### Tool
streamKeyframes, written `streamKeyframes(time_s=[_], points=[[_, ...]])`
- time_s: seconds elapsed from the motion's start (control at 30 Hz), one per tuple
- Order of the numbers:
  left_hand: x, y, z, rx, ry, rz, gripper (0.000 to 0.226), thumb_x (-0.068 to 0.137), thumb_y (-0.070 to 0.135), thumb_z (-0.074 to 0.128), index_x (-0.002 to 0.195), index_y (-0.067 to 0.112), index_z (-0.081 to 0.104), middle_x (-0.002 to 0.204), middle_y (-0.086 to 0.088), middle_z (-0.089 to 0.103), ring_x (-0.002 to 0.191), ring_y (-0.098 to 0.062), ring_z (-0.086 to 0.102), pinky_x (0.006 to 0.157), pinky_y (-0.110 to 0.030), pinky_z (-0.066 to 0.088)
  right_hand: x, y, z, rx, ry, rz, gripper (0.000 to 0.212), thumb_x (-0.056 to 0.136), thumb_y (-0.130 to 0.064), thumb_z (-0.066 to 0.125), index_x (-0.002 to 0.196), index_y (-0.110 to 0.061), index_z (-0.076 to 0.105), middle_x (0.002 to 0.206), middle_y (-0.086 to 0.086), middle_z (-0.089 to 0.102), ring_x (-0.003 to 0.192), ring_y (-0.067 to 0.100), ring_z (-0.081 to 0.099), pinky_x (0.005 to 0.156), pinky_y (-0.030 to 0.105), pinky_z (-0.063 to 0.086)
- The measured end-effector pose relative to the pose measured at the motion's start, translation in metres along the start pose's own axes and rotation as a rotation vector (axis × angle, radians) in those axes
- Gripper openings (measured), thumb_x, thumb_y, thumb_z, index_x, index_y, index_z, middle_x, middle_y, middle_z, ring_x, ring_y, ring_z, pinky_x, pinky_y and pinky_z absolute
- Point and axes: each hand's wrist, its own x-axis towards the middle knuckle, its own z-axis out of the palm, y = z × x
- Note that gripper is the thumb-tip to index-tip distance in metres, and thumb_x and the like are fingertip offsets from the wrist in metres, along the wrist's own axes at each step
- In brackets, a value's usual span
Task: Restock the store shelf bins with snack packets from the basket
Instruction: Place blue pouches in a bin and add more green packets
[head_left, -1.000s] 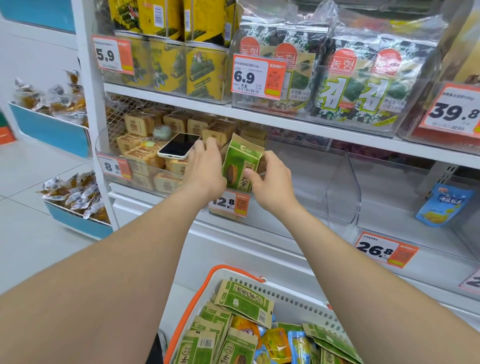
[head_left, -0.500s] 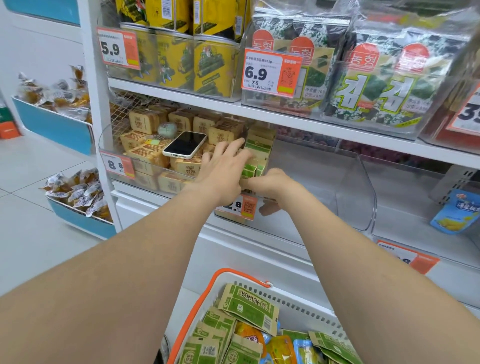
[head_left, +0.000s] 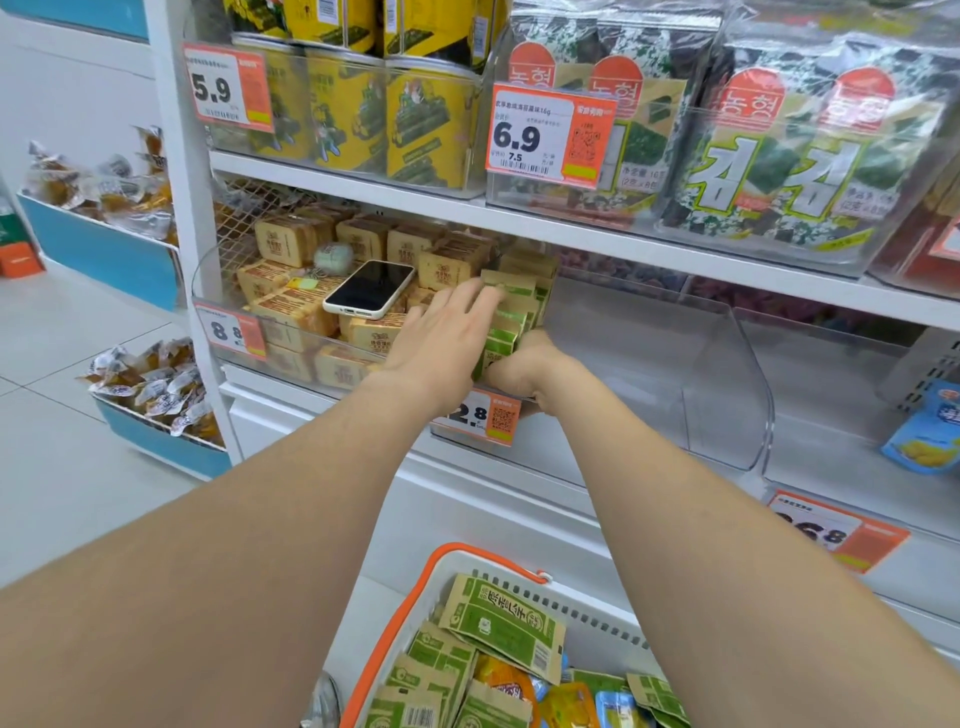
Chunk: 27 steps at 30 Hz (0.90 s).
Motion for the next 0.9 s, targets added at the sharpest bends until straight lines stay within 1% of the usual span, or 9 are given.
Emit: streamKeyframes(time_s=[0.1, 0.2, 0.27, 0.4, 0.47, 0.57, 0.67, 0.73, 0.9], points=[[0.001, 0.000, 0.004, 0.030, 0.012, 0.001, 0.104, 0.078, -0.006, 0.073, 0.162, 0.024, 0.019, 0.170, -0.004, 0.018, 0.155, -0.032, 0.016, 0.119, -0.053, 0.031, -0.001, 0.000, -0.003, -0.009, -0.082, -0.040, 0.056, 0.080, -0.036, 0.081, 0.123, -0.023, 0.047, 0.114, 0.004, 0.065, 0.100, 0.024, 0.073, 0.094, 0.045, 0.060], [0.001, -0.001, 0.005, 0.030, -0.039, -0.001, 0.096, 0.082, 0.005, 0.072, 0.162, 0.023, 0.022, 0.170, -0.004, 0.018, 0.156, -0.031, 0.015, 0.120, -0.054, 0.027, 0.000, 0.006, -0.008, 0.168, -0.066, -0.066, 0.076, 0.059, -0.008, 0.079, 0.130, -0.011, 0.050, 0.107, 0.013, 0.073, 0.084, 0.026, 0.076, 0.070, 0.048, 0.064], [0.001, 0.000, 0.003, 0.015, -0.050, -0.012, 0.090, 0.082, 0.008, 0.071, 0.159, 0.021, 0.026, 0.168, -0.004, 0.023, 0.154, -0.029, 0.021, 0.119, -0.052, 0.028, 0.003, 0.010, -0.011, 0.291, -0.085, -0.094, 0.067, 0.056, 0.002, 0.064, 0.123, -0.006, 0.058, 0.096, 0.014, 0.073, 0.074, 0.025, 0.076, 0.067, 0.047, 0.062], [0.001, 0.001, 0.001, 0.028, -0.052, -0.025, 0.091, 0.082, 0.008, 0.071, 0.160, 0.018, 0.025, 0.169, -0.006, 0.022, 0.154, -0.029, 0.022, 0.120, -0.053, 0.027, -0.012, 0.015, -0.019, 0.392, -0.226, -0.153, 0.025, 0.067, 0.003, 0.049, 0.084, -0.012, 0.060, 0.073, 0.005, 0.066, 0.068, 0.021, 0.067, 0.079, 0.042, 0.054], [0.000, 0.002, 0.001, 0.042, -0.056, -0.026, 0.089, 0.083, 0.009, 0.069, 0.159, 0.017, 0.026, 0.168, -0.007, 0.023, 0.153, -0.030, 0.023, 0.120, -0.053, 0.026, -0.013, 0.019, -0.023, 0.437, -0.238, -0.147, 0.023, 0.059, -0.004, 0.046, 0.078, -0.016, 0.053, 0.071, 0.001, 0.065, 0.068, 0.020, 0.062, 0.080, 0.039, 0.045], [-0.001, 0.004, 0.000, 0.032, -0.029, -0.025, 0.087, 0.082, 0.007, 0.067, 0.158, 0.015, 0.026, 0.165, -0.008, 0.028, 0.150, -0.030, 0.027, 0.118, -0.051, 0.027, -0.010, 0.023, -0.024, 0.346, -0.104, -0.136, 0.026, 0.054, -0.013, 0.048, 0.080, -0.017, 0.050, 0.088, 0.008, 0.066, 0.084, 0.030, 0.055, 0.082, 0.039, 0.047], [-0.002, 0.008, -0.003, 0.026, 0.031, 0.009, 0.084, 0.080, 0.005, 0.065, 0.156, 0.016, 0.030, 0.161, -0.007, 0.032, 0.147, -0.030, 0.030, 0.116, -0.050, 0.029, -0.017, 0.028, -0.025, 0.001, 0.171, -0.210, 0.010, 0.085, -0.023, 0.053, 0.082, -0.014, 0.056, 0.089, 0.007, 0.061, 0.088, 0.029, 0.055, 0.068, 0.029, 0.045], [-0.003, 0.013, -0.006, 0.024, 0.085, 0.036, 0.077, 0.079, 0.002, 0.063, 0.150, 0.017, 0.038, 0.156, -0.008, 0.034, 0.143, -0.032, 0.032, 0.113, -0.052, 0.032, -0.020, 0.035, -0.023, -0.140, 0.290, -0.274, 0.026, 0.094, -0.031, 0.052, 0.073, -0.015, 0.053, 0.080, 0.006, 0.057, 0.084, 0.030, 0.053, 0.056, 0.029, 0.035], [-0.011, 0.025, -0.017, 0.011, 0.286, 0.129, 0.034, 0.077, 0.007, 0.063, 0.106, 0.017, 0.050, 0.112, -0.007, 0.045, 0.099, -0.028, 0.044, 0.079, -0.044, 0.043, -0.040, 0.068, -0.022, -0.404, 0.623, -0.503, 0.022, 0.086, -0.027, 0.045, 0.081, -0.013, 0.062, 0.086, 0.009, 0.062, 0.083, 0.033, 0.058, 0.062, 0.038, 0.049]])
